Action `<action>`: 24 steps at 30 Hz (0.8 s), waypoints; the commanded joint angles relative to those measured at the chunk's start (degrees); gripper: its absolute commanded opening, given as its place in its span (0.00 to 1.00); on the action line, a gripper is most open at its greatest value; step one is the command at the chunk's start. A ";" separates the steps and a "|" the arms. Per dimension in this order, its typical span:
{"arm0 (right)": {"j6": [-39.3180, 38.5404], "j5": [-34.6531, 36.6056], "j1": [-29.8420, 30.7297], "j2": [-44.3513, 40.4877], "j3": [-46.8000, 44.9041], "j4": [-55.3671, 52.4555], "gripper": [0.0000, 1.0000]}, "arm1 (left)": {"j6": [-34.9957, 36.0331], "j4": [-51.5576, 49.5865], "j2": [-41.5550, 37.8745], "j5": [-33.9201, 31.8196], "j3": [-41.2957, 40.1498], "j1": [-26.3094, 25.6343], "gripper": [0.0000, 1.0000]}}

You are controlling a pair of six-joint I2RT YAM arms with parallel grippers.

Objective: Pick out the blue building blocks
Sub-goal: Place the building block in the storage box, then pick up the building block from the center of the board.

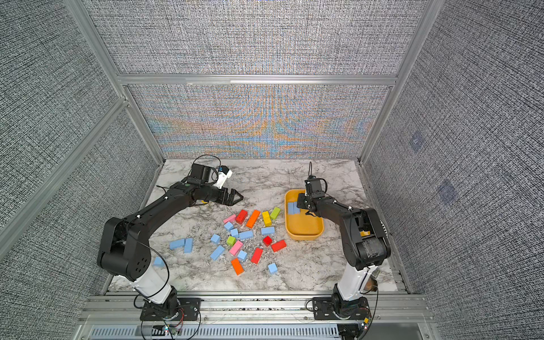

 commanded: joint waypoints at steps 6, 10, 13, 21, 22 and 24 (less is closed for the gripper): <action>-1.08 2.47 0.35 -0.81 2.52 -1.64 0.56 | 11.45 -10.61 -1.87 -1.60 2.91 0.32 1.00; -4.10 2.32 3.57 -3.63 3.39 -1.88 0.56 | 21.99 -21.36 -3.13 -0.95 4.82 1.30 1.00; -6.96 0.64 9.71 -5.18 3.96 0.17 0.56 | 30.24 -29.45 -5.41 -3.24 3.99 2.90 1.00; -8.79 -0.20 26.11 -2.02 6.45 8.87 0.56 | 51.44 -44.10 -16.32 -16.38 -4.04 7.92 0.94; -8.43 -0.38 27.04 -1.80 6.38 10.09 0.56 | 54.11 -43.97 -18.55 -18.62 -6.12 7.93 0.94; -7.67 -0.86 28.27 -1.77 5.50 12.42 0.56 | 58.54 -42.29 -22.35 -21.55 -10.25 7.92 0.95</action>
